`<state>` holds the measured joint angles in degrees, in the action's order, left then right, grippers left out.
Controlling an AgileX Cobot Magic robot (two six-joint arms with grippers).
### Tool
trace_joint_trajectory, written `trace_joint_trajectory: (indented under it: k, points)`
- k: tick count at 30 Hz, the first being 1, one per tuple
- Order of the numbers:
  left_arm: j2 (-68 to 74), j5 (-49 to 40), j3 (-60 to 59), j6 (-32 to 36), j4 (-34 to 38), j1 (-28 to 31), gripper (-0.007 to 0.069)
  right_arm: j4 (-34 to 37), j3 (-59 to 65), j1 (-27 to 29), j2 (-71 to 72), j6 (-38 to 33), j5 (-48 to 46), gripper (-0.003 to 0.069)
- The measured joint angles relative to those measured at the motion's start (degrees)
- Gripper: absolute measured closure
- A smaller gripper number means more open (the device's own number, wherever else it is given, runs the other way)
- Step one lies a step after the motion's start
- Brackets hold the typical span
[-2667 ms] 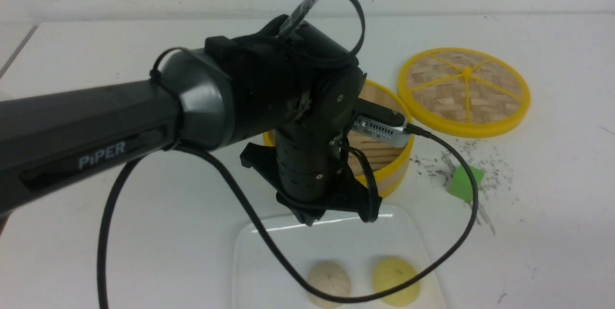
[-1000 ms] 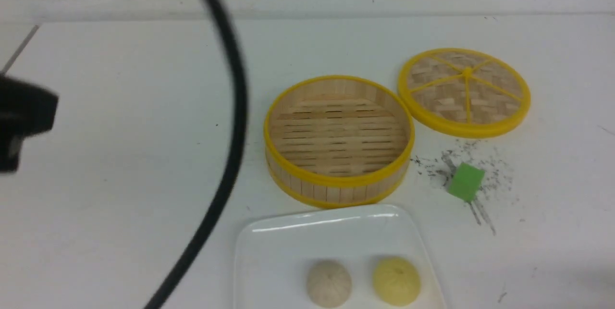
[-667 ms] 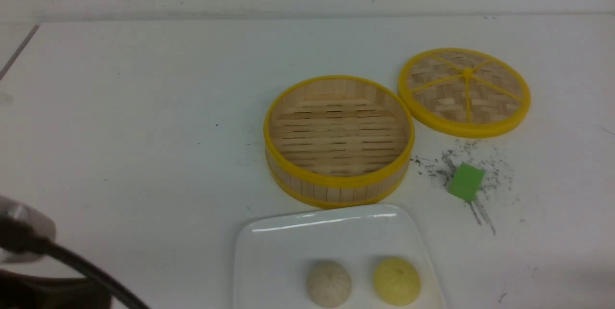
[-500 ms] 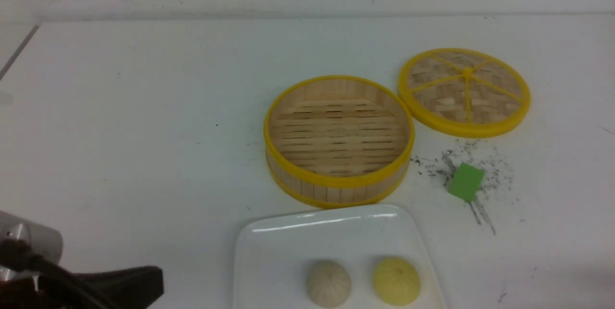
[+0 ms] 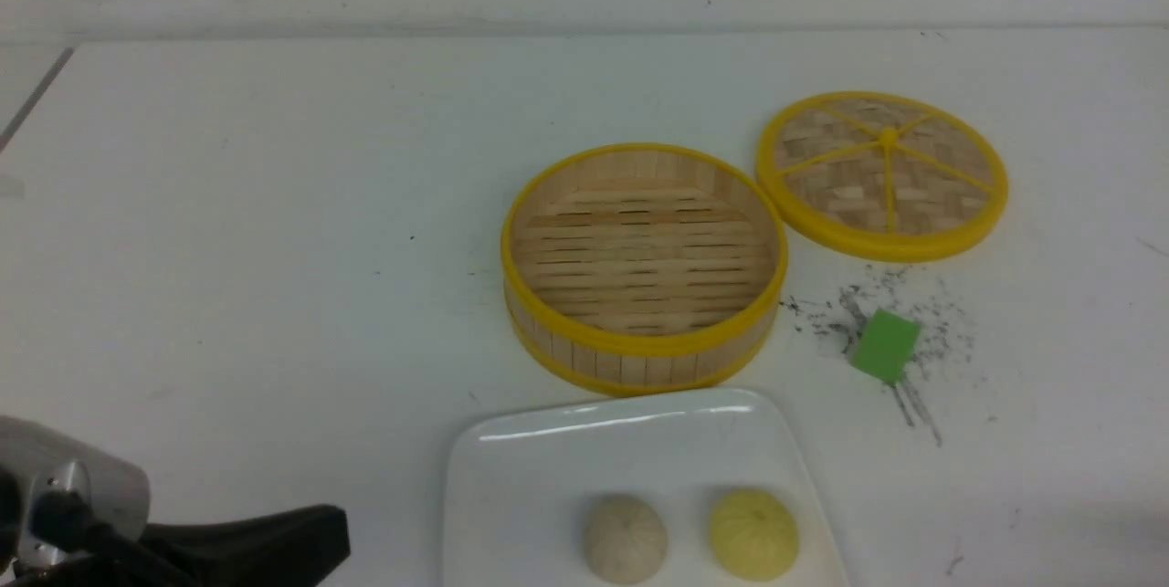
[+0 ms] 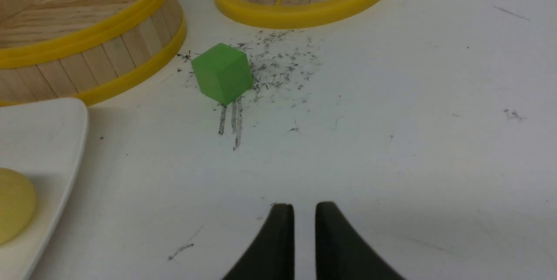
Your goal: Put the steamed buns into the plate on the white tablecloth.
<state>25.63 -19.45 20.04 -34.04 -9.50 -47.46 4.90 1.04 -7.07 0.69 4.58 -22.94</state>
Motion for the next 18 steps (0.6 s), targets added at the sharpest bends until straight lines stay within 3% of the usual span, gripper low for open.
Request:
trace_joint_trajectory:
  k: [11,14,18]
  points:
    - [-1.1,-1.0,-0.2,2.1,-5.7,0.6,0.0592,0.0,0.0,0.0,0.0,0.0,0.0,0.0551]
    - [-4.7,-0.9,-1.1,6.1,-4.8,4.4,0.0590,0.0,0.0,0.0,0.0,0.0,0.0,0.0547]
    - [-13.8,-0.9,-5.9,13.9,0.3,16.1,0.0587,0.0,0.0,0.0,0.0,0.0,0.0,0.0541]
